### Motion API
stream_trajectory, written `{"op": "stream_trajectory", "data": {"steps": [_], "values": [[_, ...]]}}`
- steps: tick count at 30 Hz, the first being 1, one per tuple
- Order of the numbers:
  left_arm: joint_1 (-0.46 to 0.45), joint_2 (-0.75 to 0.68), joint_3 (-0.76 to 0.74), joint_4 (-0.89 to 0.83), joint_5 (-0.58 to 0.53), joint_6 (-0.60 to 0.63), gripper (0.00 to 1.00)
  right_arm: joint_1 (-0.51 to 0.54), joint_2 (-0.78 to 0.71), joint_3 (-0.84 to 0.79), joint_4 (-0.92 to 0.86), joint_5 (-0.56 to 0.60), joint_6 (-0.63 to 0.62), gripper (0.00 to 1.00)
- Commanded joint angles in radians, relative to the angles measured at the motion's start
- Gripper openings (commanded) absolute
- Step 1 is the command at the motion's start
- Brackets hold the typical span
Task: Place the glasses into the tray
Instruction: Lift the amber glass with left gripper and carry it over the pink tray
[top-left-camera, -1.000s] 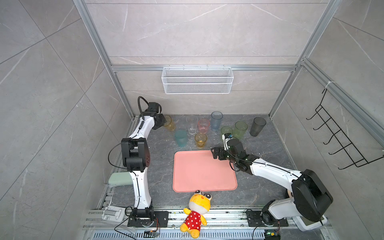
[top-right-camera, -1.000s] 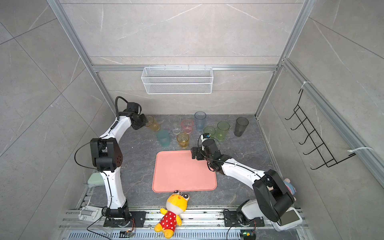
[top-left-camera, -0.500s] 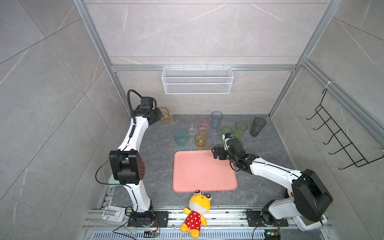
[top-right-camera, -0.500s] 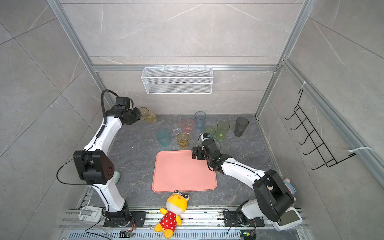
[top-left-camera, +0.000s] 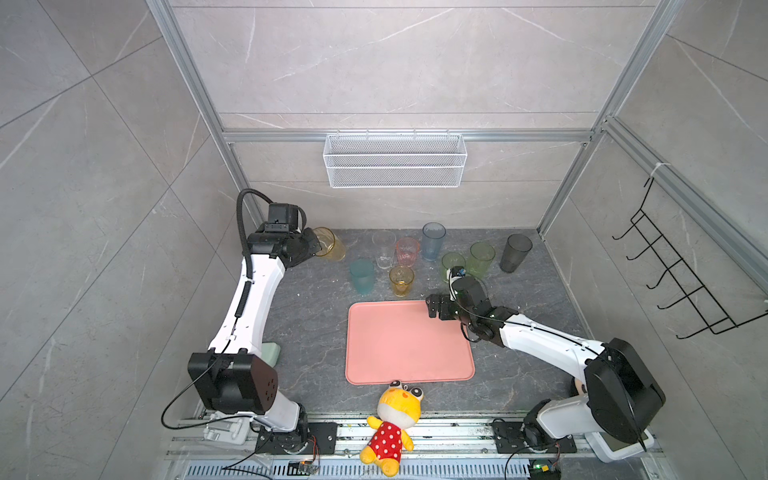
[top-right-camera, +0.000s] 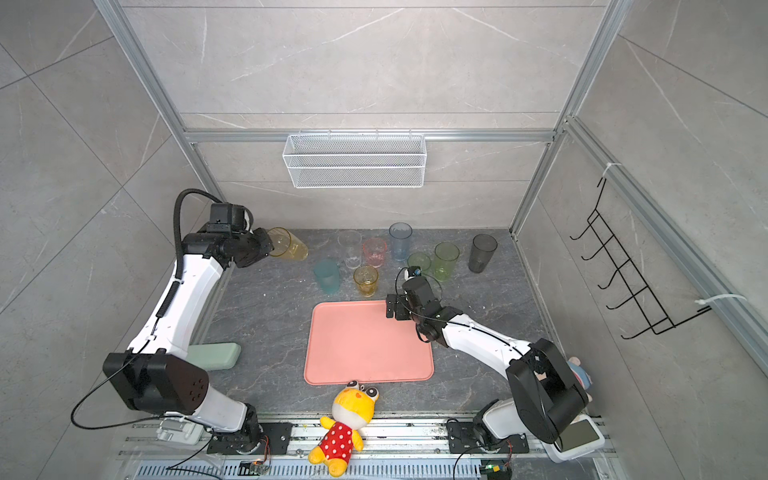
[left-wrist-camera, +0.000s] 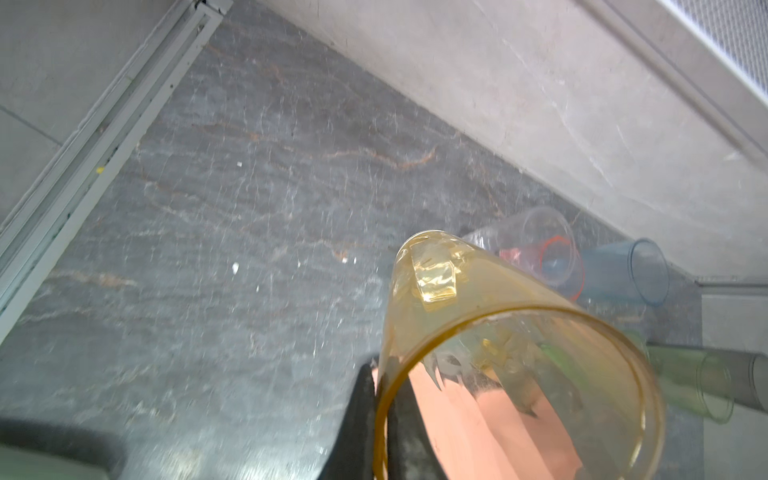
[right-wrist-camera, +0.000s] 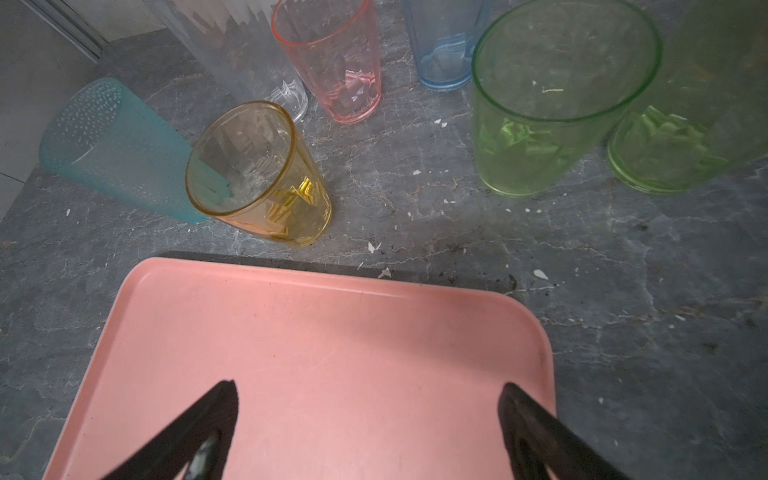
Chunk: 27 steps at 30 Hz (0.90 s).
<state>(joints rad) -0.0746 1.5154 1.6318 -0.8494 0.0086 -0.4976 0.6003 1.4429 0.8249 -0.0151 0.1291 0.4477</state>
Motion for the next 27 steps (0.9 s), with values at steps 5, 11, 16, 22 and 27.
{"op": "stream_trajectory", "data": {"steps": [5,11,16,22,27], "values": [[-0.020,-0.142,-0.056,-0.151,0.023,0.047,0.00,0.006,-0.053,-0.011,0.025,-0.037,-0.058,0.99],[-0.089,-0.199,-0.113,-0.234,-0.034,0.072,0.00,0.005,-0.073,-0.044,0.090,-0.064,-0.090,0.99],[-0.105,-0.191,-0.161,-0.253,0.014,0.115,0.00,0.005,-0.063,-0.061,0.136,-0.071,-0.080,0.99],[-0.145,-0.159,-0.180,-0.277,0.006,0.137,0.00,0.006,-0.050,-0.081,0.184,-0.079,-0.051,0.99],[-0.202,-0.103,-0.155,-0.278,-0.008,0.139,0.00,0.006,-0.047,-0.080,0.192,-0.081,-0.063,0.99]]}}
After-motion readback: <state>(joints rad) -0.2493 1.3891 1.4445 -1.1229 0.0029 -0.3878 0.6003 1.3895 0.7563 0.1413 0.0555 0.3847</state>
